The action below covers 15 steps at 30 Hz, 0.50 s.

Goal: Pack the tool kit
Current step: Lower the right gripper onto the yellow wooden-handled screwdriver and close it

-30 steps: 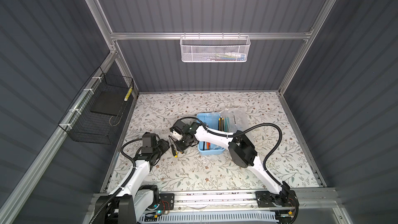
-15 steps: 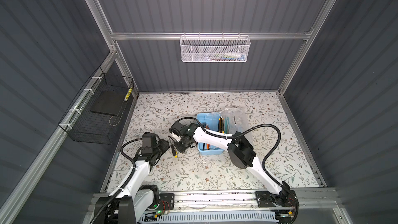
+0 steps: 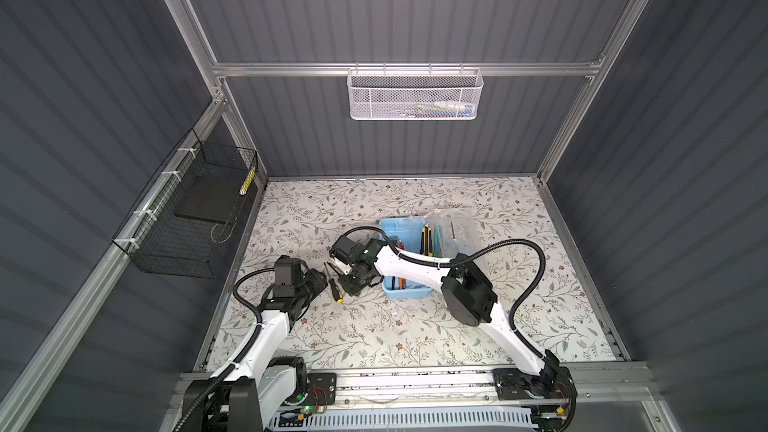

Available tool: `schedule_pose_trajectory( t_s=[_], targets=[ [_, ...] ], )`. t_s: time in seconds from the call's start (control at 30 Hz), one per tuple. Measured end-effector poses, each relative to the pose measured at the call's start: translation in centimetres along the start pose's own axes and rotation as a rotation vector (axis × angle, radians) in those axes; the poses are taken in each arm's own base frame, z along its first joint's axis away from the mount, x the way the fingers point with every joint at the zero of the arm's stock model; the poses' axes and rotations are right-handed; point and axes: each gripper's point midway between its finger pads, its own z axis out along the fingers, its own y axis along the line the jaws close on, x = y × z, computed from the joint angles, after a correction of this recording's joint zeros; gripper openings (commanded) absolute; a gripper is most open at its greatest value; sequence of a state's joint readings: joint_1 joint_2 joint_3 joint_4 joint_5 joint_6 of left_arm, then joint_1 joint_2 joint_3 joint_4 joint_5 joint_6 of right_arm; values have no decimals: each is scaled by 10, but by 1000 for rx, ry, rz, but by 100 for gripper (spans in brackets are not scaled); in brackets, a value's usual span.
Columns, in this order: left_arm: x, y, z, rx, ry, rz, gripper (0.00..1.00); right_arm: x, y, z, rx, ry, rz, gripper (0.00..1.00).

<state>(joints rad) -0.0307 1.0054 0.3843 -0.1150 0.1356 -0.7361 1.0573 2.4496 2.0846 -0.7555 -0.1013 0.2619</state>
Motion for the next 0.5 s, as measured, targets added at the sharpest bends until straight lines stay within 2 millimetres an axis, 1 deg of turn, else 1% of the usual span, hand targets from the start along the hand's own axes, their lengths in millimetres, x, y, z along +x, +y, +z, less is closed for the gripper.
schedule_pose_trajectory(
  t_s=[0.13,0.23,0.3,0.5],
  targets=[
    [-2,-2,0,3,-4,1,47,5,-1,-5,3,9,2,25],
    [-5,-4,-1,6,-7,3,47,7,0,-14,1,4,5,24],
    [-7,-6,-1,8,-9,6,47,6,1,-24,-3,-9,6,21],
    [-15,-14,-1,17,-20,16,47,-2,8,-63,-24,-75,8,20]
  ],
)
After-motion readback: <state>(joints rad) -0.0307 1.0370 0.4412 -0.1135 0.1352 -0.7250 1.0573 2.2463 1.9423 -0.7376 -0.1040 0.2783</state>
